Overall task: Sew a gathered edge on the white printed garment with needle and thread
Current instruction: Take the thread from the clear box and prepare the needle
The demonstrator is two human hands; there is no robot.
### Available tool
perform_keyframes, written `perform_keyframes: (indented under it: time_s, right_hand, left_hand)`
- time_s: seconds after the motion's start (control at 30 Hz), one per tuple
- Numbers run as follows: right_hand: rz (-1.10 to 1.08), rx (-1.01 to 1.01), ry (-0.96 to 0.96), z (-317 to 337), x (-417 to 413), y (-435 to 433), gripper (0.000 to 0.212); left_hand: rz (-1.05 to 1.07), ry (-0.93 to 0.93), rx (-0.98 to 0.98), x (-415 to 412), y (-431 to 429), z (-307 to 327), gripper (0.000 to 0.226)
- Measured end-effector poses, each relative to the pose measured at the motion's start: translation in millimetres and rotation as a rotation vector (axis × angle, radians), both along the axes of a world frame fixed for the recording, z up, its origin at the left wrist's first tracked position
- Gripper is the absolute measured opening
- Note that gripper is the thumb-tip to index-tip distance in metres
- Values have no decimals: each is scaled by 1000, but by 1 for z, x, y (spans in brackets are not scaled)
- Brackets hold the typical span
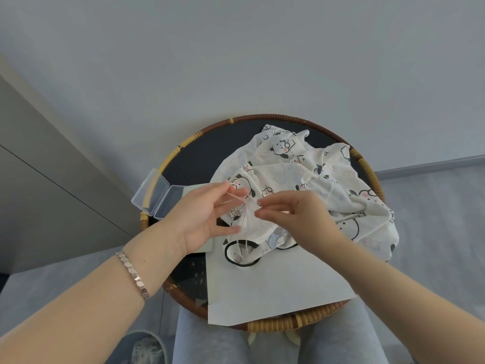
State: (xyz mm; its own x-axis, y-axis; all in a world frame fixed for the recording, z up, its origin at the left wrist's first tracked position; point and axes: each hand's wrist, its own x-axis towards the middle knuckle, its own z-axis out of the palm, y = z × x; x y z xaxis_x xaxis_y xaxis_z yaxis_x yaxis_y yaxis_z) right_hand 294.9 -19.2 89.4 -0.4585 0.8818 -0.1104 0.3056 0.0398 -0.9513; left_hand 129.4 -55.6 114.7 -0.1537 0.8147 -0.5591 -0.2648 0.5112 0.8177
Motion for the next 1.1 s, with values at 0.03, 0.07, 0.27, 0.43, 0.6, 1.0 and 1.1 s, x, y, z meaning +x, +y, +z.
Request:
perform_keyframes:
  time_s: [0.03,0.07,0.27,0.43,0.6,1.0,1.1]
  right_hand:
    - [-11,82,-61,0,4,1,11]
    - [-8,155,-137,1,8,3,10]
    - [-43,222,-399,-5,41,13,12]
    - [-77,-281,-4,11,60,20,16]
    - [-128,-631,506,22,69,29,17]
    - [-515,-572,769,-9,75,50,11]
    - [-806,-429,555,-18,83,63,10]
  left_hand:
    - [77,57,16,-1,1,-4,27]
    - [175,70,44,-2,3,-7,26]
    - [698,296,116,-27,17,-28,19]
    - [-166,1284,-71,-47,14,-54,31]
    - [-345,1363,-166,-40,12,-58,26]
    - [-313,1430,-83,-41,10,-49,35]
    - [-388,1573,-72,-24,12,-36,24]
